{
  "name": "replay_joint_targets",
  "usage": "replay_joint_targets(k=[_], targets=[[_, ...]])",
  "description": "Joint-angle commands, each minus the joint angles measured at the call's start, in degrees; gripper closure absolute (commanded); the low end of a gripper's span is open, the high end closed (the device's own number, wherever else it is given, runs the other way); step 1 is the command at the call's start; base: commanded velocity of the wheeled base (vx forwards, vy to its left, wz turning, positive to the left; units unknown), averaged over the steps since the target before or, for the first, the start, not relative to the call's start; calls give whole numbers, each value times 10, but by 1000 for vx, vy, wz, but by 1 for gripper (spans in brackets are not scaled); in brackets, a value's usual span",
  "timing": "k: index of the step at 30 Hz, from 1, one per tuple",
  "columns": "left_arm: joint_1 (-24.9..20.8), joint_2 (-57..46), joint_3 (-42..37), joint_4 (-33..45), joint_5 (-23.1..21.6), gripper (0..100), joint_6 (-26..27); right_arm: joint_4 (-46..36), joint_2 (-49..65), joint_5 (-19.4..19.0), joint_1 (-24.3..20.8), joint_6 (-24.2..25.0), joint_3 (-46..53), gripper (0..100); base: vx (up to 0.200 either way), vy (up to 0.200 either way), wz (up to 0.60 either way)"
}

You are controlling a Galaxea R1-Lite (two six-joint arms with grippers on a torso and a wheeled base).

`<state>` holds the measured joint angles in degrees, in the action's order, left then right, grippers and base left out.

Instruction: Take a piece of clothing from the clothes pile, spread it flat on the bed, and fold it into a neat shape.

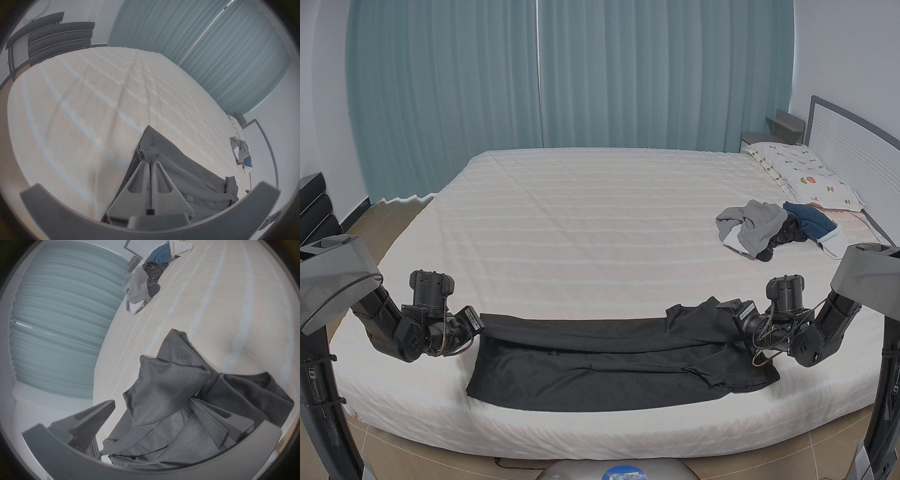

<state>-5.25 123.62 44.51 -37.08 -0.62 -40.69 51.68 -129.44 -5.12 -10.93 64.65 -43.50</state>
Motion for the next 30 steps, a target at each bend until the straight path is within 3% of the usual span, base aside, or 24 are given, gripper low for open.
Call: replay_joint_targets(k=[1,4,11,12,30], targets=[[1,-7,0,0,0,100,-1,-2,-14,8,-1,0,-11,0,0,0,0],[0,-6,-1,0,0,100,-1,-3,-22,27,-1,0,-23,0,0,0,0],[1,-6,1,-1,0,100,-1,-3,-27,31,1,1,-25,0,0,0,0],[1,-6,0,-1,0,100,-1,-3,-26,34,1,1,-23,100,0,0,0],[2,-9,14,-3,1,100,-16,-22,8,42,6,3,-26,100,0,0,0]])
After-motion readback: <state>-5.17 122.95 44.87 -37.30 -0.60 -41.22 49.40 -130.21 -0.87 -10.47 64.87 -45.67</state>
